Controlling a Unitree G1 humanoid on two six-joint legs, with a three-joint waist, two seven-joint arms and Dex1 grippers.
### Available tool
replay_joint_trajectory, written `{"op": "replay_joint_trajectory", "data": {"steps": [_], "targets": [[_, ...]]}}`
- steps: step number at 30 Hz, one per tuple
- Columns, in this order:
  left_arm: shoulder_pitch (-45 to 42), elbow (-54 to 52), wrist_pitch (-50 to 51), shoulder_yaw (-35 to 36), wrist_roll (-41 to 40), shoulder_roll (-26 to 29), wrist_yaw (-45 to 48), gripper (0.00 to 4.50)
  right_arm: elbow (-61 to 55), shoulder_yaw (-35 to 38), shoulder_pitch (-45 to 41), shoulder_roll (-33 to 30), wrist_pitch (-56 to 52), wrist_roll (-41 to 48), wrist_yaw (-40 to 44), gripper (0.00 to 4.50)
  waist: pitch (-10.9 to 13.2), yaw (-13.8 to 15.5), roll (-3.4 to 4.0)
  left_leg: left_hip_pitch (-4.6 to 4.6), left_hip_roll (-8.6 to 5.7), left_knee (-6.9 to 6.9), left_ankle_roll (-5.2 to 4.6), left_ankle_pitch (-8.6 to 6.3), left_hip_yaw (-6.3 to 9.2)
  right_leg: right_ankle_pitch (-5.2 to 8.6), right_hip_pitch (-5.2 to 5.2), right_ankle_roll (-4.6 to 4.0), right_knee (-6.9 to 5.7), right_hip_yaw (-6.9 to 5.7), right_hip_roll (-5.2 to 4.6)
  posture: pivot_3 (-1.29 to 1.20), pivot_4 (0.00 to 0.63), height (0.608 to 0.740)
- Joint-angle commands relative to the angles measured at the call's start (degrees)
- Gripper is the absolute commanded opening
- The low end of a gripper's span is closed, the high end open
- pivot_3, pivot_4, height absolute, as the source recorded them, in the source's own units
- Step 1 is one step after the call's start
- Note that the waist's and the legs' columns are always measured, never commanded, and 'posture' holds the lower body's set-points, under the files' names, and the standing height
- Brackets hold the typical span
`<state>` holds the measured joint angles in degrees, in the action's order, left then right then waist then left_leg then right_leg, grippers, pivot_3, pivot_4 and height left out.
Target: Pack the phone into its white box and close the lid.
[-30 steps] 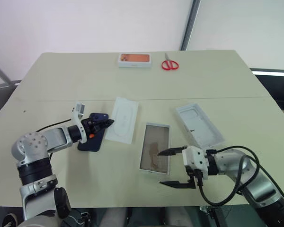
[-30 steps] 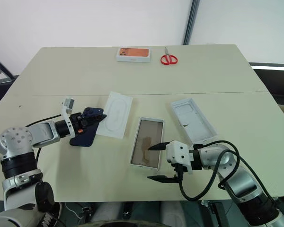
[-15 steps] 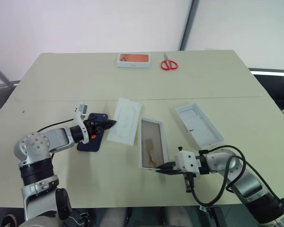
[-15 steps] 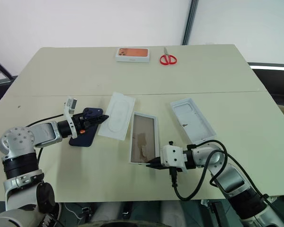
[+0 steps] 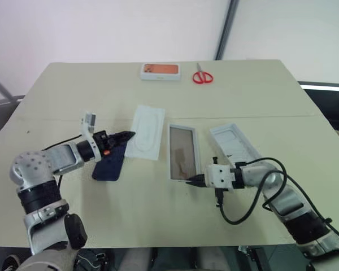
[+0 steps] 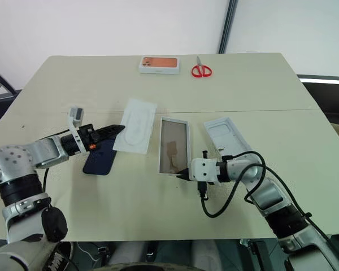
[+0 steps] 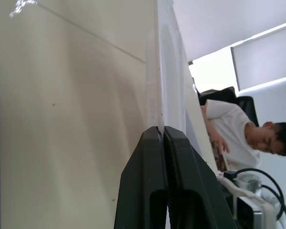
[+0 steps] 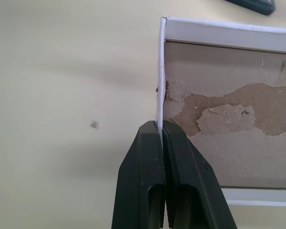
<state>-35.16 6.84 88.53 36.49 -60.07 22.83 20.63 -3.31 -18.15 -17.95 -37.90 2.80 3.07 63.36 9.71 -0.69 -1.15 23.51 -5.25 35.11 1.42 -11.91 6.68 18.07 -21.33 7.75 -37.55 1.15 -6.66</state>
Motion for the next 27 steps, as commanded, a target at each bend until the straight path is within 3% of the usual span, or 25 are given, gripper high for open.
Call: {"op": "replay_joint_trajectory", "data": {"steps": [1,2,9,13,17,22,27], "targets": [[-2.06,0.17,1.53,3.05,-2.66,0.38,-1.59,0.00,-0.13,-0.42,-1.04,1.49,-0.30,0.23,-0.05,0.60,0.00,-0.02,0.00,0.00,0.01,-0.01,0.00,0.00,0.00,0.00,0.00,0.00,0.00,0.00,0.01,0.00,0.150,0.740],[-2.20,-0.04,1.70,3.15,-2.65,0.22,-2.02,0.00,0.00,-0.42,-1.15,1.71,-0.49,0.20,-0.05,0.88,0.00,-0.02,0.00,0.00,0.01,-0.01,0.01,0.01,0.00,0.00,0.00,0.00,0.00,0.00,0.01,0.00,0.150,0.740],[-0.90,-3.39,2.90,3.01,-3.71,-2.25,-4.85,0.00,-1.20,1.14,-1.42,2.03,-1.70,1.65,-0.58,4.45,0.00,0.01,-0.01,0.00,0.00,0.01,0.03,0.01,0.00,0.00,0.01,0.01,-0.01,0.01,0.00,0.00,0.150,0.740],[1.05,-7.08,2.74,3.12,-4.07,-6.51,-7.84,0.00,-5.39,7.94,-1.56,3.81,-8.76,10.57,-3.00,4.45,0.01,0.02,0.00,0.00,0.00,-0.01,0.03,0.01,-0.01,0.00,0.08,0.00,-0.01,0.03,0.00,0.00,0.150,0.740],[3.80,-12.43,2.13,2.90,-5.03,-12.89,-11.79,0.00,-10.33,16.89,2.81,1.26,-14.59,18.33,-4.16,4.45,0.01,0.49,-0.06,0.08,-0.01,0.02,0.02,0.01,0.00,-0.01,0.11,0.00,0.00,0.03,-0.03,0.00,0.150,0.740],[8.11,-17.48,-0.28,1.40,-5.30,-19.98,-17.18,0.00,-10.39,21.98,9.29,-3.71,-13.45,17.52,-3.80,4.45,0.02,1.26,-0.06,0.08,-0.01,0.03,0.00,-0.01,-0.04,-0.01,0.12,0.00,0.01,0.03,-0.04,0.00,0.150,0.740],[11.26,-18.80,-4.65,-1.40,-4.46,-22.53,-19.80,0.00,-9.98,22.28,9.20,-3.52,-13.00,17.35,-4.96,4.45,0.02,1.22,-0.07,0.08,0.04,0.03,0.01,0.00,-0.10,0.00,0.09,0.00,0.01,0.08,0.00,0.00,0.150,0.740]]}}
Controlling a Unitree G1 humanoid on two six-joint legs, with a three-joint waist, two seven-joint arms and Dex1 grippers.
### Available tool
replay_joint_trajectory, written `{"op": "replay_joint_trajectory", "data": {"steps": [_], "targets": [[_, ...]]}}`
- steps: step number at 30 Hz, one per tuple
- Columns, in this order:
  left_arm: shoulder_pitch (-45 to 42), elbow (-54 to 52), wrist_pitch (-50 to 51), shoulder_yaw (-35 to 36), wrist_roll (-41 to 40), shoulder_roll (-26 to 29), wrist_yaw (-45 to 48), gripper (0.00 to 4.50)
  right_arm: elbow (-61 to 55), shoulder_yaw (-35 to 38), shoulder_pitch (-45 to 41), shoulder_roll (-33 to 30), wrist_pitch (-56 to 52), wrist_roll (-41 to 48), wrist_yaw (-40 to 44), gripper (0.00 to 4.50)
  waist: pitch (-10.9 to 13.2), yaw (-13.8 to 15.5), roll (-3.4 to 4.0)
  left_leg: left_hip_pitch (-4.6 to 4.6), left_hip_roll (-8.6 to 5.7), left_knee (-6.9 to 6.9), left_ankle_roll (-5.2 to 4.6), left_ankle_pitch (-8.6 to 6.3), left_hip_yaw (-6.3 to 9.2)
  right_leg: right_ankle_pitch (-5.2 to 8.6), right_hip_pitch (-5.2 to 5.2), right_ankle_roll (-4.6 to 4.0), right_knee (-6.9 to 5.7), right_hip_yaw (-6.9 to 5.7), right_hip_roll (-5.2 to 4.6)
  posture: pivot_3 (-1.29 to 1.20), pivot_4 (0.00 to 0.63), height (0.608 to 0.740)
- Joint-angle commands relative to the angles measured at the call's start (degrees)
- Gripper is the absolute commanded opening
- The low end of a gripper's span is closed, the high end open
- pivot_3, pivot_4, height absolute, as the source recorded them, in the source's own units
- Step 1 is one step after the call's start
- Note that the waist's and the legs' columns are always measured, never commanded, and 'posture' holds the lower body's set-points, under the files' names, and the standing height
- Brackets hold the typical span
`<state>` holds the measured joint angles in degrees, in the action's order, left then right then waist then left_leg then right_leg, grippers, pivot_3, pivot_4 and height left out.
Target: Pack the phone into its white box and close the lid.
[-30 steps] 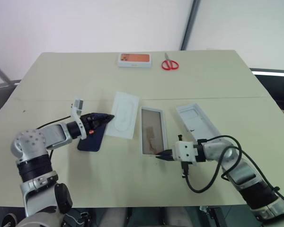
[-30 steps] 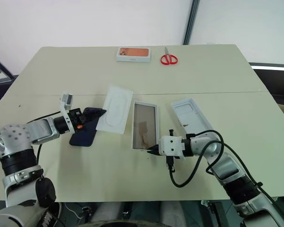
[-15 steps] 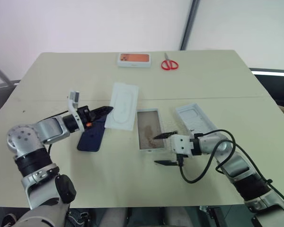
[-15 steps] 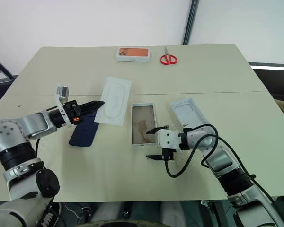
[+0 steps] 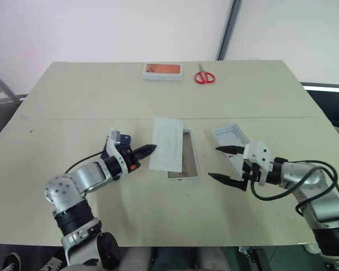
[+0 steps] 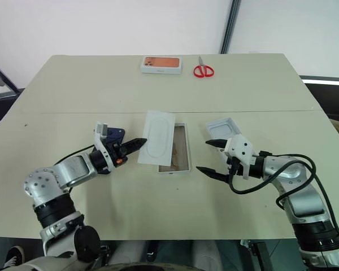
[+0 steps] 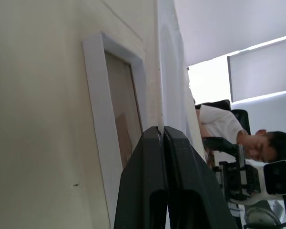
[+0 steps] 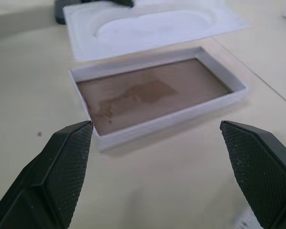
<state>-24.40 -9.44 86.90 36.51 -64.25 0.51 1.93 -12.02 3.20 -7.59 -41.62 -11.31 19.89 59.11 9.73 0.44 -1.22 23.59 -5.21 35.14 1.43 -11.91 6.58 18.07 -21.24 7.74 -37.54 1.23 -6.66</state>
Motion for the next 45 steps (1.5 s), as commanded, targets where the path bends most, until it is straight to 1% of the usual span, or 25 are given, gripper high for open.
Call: {"op": "replay_joint_trajectory", "data": {"steps": [1,6,9,15,19,23,26,28,29,32,33,38,44,45], "targets": [[0.78,-2.26,-3.31,-1.99,-0.68,-0.46,-1.19,0.00,-1.20,0.59,-1.47,0.51,1.27,0.28,-0.99,4.45,0.00,0.17,-0.01,0.00,0.00,0.00,0.00,0.00,0.00,0.00,0.00,0.00,0.00,0.00,0.00,0.00,0.150,0.740],[0.97,-0.58,-5.96,-5.84,-0.80,-1.64,-1.39,0.00,-0.59,-0.90,-2.33,1.63,2.25,-0.91,-1.76,4.45,0.01,0.37,-0.02,0.01,-0.04,0.01,-0.01,0.00,0.00,0.00,0.04,0.00,0.06,-0.02,-0.03,0.00,0.150,0.740],[1.42,-0.89,-7.63,-8.48,0.09,-1.37,-1.18,0.00,0.06,-0.88,-2.65,1.80,2.96,-1.04,-1.75,4.45,0.01,0.33,-0.02,0.01,-0.04,0.02,-0.01,0.00,0.01,0.00,0.08,0.00,0.12,-0.04,-0.03,0.00,0.150,0.740],[2.26,0.09,-9.86,-10.79,-1.03,-1.84,-2.06,0.00,0.74,-1.07,-3.11,1.98,3.84,-1.25,-2.02,4.45,0.01,0.23,-0.02,0.02,-0.03,0.00,-0.01,0.00,0.01,0.00,0.07,0.00,0.13,-0.04,-0.02,0.00,0.150,0.740],[3.53,-0.22,-11.95,-13.42,0.08,-2.00,-1.84,0.00,1.25,-1.04,-3.16,2.03,4.31,-1.54,-2.34,4.45,0.01,0.28,-0.02,0.02,-0.03,0.00,-0.01,0.00,0.01,0.00,0.07,0.00,0.14,-0.04,-0.02,0.00,0.150,0.740],[3.77,-0.27,-12.94,-14.55,-0.58,-1.49,-2.11,0.00,1.60,-1.17,-3.09,2.07,4.66,-1.73,-2.56,4.45,0.01,0.30,-0.02,0.02,-0.04,0.01,-0.02,0.00,0.02,0.00,0.09,0.00,0.14,-0.04,-0.02,0.00,0.150,0.740],[3.85,-0.79,-13.51,-15.99,0.04,-0.81,-1.96,1.01,1.89,-1.56,-2.99,2.18,5.15,-2.09,-2.68,4.50,0.01,0.30,-0.02,0.02,-0.04,0.00,-0.02,0.00,0.01,0.00,0.08,0.00,0.15,-0.04,-0.02,0.00,0.150,0.740],[3.81,-1.05,-13.99,-16.72,0.07,-0.47,-2.02,2.00,2.04,-1.77,-3.06,2.26,5.29,-2.18,-2.73,4.50,0.01,0.29,-0.02,0.02,-0.04,0.00,-0.02,0.00,0.02,0.00,0.08,0.00,0.16,-0.04,-0.02,0.00,0.150,0.740],[3.76,-1.17,-14.45,-16.83,0.06,-0.43,-2.21,2.65,2.11,-1.86,-3.12,2.32,5.35,-2.22,-2.76,4.50,0.01,0.27,-0.02,0.02,-0.04,0.00,-0.02,0.00,0.02,0.00,0.08,0.00,0.16,-0.04,-0.02,0.00,0.150,0.740],[3.16,-1.43,-14.29,-16.82,-1.13,-0.01,-3.10,4.06,2.67,-2.22,-3.52,2.59,5.68,-2.57,-2.80,4.50,0.01,0.30,-0.02,0.02,-0.03,0.00,-0.02,0.00,0.02,0.00,0.09,0.00,0.16,-0.04,-0.02,0.00,0.150,0.740],[2.71,-1.72,-13.85,-16.95,-1.72,0.24,-3.58,4.46,2.86,-2.32,-3.68,2.69,5.79,-2.70,-2.79,4.50,0.01,0.30,-0.02,0.02,-0.03,0.00,-0.02,0.00,0.02,0.00,0.09,0.00,0.16,-0.04,-0.02,0.00,0.150,0.740],[0.60,-4.20,-12.44,-17.31,-5.76,2.15,-5.02,4.46,3.94,-3.03,-5.08,3.42,6.06,-3.23,-2.99,4.50,0.02,0.28,-0.02,0.03,-0.04,-0.01,-0.02,0.00,0.03,0.00,0.06,0.00,0.16,-0.04,-0.02,0.00,0.150,0.740],[0.63,-6.78,-13.26,-18.53,-7.66,6.48,-3.49,4.46,4.75,-3.54,-6.41,4.09,6.06,-3.52,-3.35,4.50,0.02,0.24,-0.01,0.03,-0.03,-0.02,-0.01,0.00,0.04,0.00,0.05,0.00,0.17,-0.04,-0.01,0.00,0.150,0.740],[1.03,-7.34,-13.83,-18.81,-7.03,7.78,-2.35,4.46,4.60,-3.65,-6.67,4.29,5.98,-3.57,-3.57,4.50,0.02,0.23,-0.01,0.03,-0.03,-0.02,-0.01,0.00,0.04,0.00,0.04,0.00,0.17,-0.04,-0.01,0.00,0.150,0.740]]}}
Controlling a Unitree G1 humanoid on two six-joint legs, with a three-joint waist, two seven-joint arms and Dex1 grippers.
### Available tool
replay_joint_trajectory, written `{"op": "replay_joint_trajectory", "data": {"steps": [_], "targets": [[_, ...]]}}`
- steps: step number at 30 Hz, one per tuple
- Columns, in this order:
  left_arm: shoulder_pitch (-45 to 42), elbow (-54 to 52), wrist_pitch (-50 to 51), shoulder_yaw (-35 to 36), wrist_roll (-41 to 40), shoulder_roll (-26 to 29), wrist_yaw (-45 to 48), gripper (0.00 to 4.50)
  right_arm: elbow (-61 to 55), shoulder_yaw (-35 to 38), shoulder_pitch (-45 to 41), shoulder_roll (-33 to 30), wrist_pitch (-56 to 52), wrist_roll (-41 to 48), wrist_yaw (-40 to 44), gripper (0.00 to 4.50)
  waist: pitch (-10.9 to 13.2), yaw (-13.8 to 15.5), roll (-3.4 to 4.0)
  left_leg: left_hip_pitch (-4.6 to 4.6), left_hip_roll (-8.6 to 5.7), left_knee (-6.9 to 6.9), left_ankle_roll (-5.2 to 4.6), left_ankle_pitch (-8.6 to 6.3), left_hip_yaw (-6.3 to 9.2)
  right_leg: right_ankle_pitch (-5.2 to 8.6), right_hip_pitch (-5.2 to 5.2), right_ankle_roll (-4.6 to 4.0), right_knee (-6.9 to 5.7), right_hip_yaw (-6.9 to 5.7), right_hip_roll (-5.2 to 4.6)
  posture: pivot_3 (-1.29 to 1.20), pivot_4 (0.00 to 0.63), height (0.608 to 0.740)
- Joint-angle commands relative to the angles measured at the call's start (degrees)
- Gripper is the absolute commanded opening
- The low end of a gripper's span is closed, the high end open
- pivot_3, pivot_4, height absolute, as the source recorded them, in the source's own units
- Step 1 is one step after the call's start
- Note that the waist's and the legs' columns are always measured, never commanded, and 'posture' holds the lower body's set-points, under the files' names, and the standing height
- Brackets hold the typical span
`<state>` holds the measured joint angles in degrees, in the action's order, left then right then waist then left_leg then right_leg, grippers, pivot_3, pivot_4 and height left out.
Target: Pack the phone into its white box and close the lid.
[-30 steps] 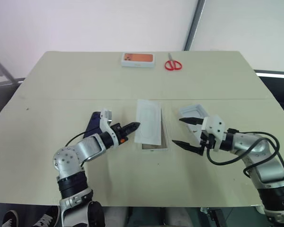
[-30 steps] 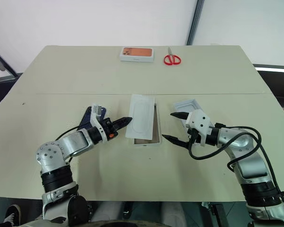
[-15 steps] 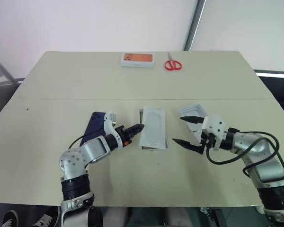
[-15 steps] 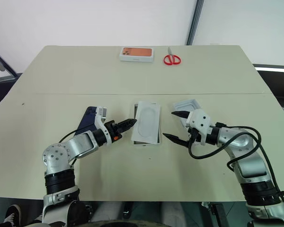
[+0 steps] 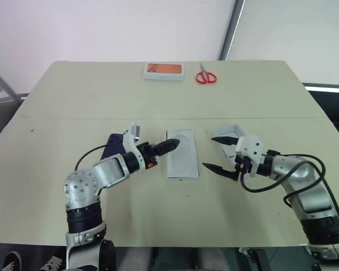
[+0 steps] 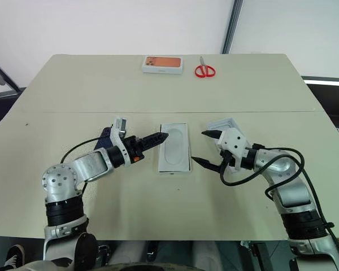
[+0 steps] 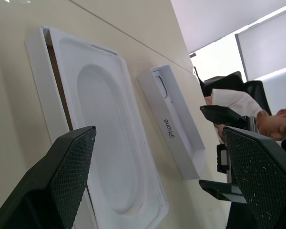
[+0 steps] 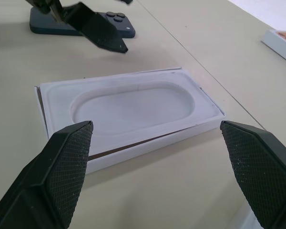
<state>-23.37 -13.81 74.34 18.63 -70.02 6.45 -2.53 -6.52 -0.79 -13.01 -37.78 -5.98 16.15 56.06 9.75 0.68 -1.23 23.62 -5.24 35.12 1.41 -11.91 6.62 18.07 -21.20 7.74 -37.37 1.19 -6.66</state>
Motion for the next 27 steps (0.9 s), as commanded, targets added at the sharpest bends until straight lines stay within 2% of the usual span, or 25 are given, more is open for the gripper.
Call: {"op": "replay_joint_trajectory", "data": {"steps": [1,2,5,9,12,17,27], "targets": [[0.50,-3.64,-1.94,-1.59,-0.07,3.55,3.86,4.46,-1.09,0.20,-1.61,0.70,0.39,0.14,-0.78,4.50,0.00,-0.05,0.00,0.00,0.00,0.00,0.00,0.00,0.00,0.00,0.00,0.00,0.00,0.00,0.00,0.00,0.150,0.740],[1.29,-5.11,-3.78,-3.32,3.04,6.74,7.04,4.46,-1.21,-0.06,-2.42,1.21,0.04,-0.26,-1.64,4.50,0.00,-0.20,0.00,0.00,0.00,0.00,0.00,0.00,0.00,0.00,-0.01,0.00,0.00,0.01,0.00,0.00,0.150,0.740],[4.81,-7.96,-13.48,-8.20,13.11,16.13,18.49,4.50,-0.43,-2.10,-5.81,3.49,-0.51,-3.71,-5.80,3.62,0.02,-0.63,0.09,0.00,0.05,-0.11,0.04,0.02,-0.05,0.00,-0.09,-0.04,-0.01,0.08,0.08,0.00,0.150,0.740],[8.25,-7.22,-20.13,-10.36,17.81,25.93,32.51,4.50,-0.55,-7.12,-9.20,7.15,0.21,-9.88,-9.95,1.61,0.04,-0.58,0.13,0.00,0.07,-0.24,0.07,0.04,-0.03,0.01,-0.16,-0.09,0.03,0.09,0.08,0.00,0.150,0.740],[11.25,-7.36,-30.08,-11.07,24.33,31.24,41.92,4.50,1.15,-10.61,-11.94,8.84,0.74,-14.78,-12.08,0.07,0.07,-0.44,0.18,0.00,0.05,-0.28,0.07,0.04,-0.02,0.09,-0.23,-0.26,0.11,0.09,0.00,0.00,0.150,0.740],[15.37,-3.93,-45.48,-11.33,33.89,34.54,50.90,4.50,5.02,-15.09,-15.17,9.25,2.38,-20.45,-12.55,0.07,0.09,-0.09,0.20,0.00,0.03,-0.31,0.04,0.02,-0.01,0.09,-0.26,-0.34,0.31,0.07,-0.08,0.00,0.150,0.740],[16.19,-1.82,-49.83,-11.87,37.47,31.63,52.38,4.50,7.48,-22.08,-15.91,8.20,8.44,-29.42,-11.49,0.07,0.11,-0.41,0.22,0.00,0.06,-0.37,0.04,0.02,0.03,-0.02,-0.32,-0.14,0.27,0.03,-0.04,0.00,0.150,0.740]]}}
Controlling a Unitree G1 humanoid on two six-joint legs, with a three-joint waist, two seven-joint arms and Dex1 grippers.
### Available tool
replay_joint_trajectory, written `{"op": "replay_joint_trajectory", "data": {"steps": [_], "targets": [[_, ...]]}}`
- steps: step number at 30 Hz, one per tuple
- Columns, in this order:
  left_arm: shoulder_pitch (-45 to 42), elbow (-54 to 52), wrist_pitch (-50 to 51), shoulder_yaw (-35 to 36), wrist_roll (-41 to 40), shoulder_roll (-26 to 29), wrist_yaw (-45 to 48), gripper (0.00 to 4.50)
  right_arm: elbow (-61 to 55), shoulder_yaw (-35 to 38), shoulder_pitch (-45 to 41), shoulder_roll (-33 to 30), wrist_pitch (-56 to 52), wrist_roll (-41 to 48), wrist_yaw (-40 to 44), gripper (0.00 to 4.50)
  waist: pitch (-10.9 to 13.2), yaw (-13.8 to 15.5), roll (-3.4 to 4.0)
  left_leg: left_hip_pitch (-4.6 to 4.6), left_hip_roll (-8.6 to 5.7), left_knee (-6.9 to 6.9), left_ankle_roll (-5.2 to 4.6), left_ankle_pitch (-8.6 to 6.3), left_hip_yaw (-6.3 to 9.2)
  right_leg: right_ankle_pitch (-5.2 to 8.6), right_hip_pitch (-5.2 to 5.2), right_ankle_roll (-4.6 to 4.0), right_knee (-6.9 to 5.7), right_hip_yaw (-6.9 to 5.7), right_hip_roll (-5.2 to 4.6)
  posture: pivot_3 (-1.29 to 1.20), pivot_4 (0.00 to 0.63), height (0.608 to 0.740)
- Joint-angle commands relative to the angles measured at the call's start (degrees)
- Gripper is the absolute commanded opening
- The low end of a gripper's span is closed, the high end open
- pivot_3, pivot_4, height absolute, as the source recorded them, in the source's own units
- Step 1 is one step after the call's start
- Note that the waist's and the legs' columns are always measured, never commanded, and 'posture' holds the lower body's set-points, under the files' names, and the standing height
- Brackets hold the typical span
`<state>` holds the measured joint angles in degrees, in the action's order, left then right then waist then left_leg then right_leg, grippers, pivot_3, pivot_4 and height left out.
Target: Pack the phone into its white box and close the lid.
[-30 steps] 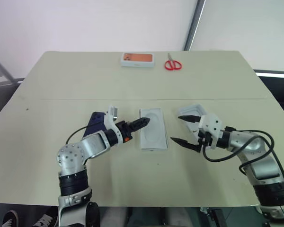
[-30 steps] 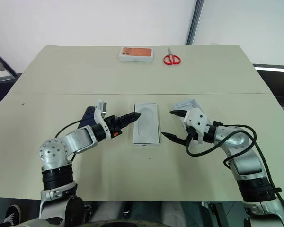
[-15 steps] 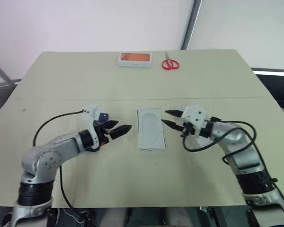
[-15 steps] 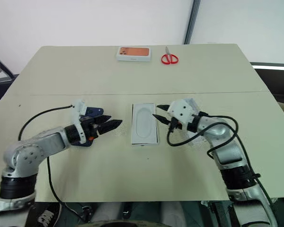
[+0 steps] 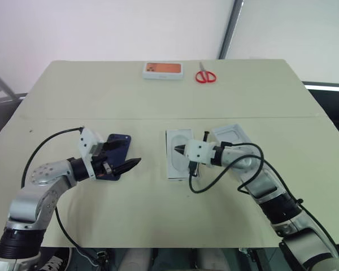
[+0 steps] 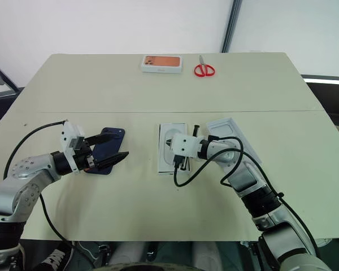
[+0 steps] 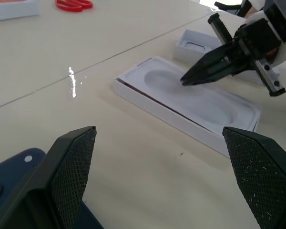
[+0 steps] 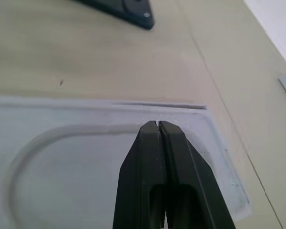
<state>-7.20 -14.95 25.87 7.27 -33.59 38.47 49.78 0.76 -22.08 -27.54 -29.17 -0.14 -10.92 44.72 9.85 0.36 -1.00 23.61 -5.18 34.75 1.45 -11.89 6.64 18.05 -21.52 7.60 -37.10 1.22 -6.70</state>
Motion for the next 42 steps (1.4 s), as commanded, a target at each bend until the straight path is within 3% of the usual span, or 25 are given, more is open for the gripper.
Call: {"op": "replay_joint_trajectory", "data": {"steps": [1,23,33,42], "targets": [[0.01,-0.70,-1.44,-0.57,1.31,-0.61,0.08,4.50,0.50,-0.95,-1.45,-0.32,2.94,-2.74,-0.16,0.07,0.00,-0.18,0.00,0.00,0.00,0.00,0.00,0.00,0.00,0.00,0.01,0.00,-0.01,0.00,0.01,0.00,0.150,0.740],[-0.69,-2.24,1.68,-2.57,2.25,-2.97,-3.07,4.50,6.08,-1.33,-2.08,1.19,8.66,-7.00,-2.17,0.07,0.00,-1.14,0.00,-0.03,0.01,0.04,0.01,0.02,0.02,-0.02,0.04,0.04,-0.12,-0.01,0.11,0.00,0.150,0.740],[-1.87,-0.78,4.76,-2.28,1.85,-3.71,-4.12,4.50,-0.61,7.34,-1.07,4.24,-2.55,6.48,0.48,0.07,0.00,-1.11,0.00,-0.04,0.02,0.03,0.01,0.02,0.04,-0.03,0.07,0.04,-0.14,0.00,0.13,0.00,0.150,0.740],[-2.40,0.97,5.77,-1.52,0.17,-3.29,-2.14,4.50,-1.33,9.86,-0.43,2.02,-4.09,8.01,0.34,0.07,0.01,-1.19,0.01,-0.05,0.02,0.01,0.01,0.02,0.03,-0.03,0.07,0.04,-0.14,0.00,0.11,0.00,0.150,0.740]]}}
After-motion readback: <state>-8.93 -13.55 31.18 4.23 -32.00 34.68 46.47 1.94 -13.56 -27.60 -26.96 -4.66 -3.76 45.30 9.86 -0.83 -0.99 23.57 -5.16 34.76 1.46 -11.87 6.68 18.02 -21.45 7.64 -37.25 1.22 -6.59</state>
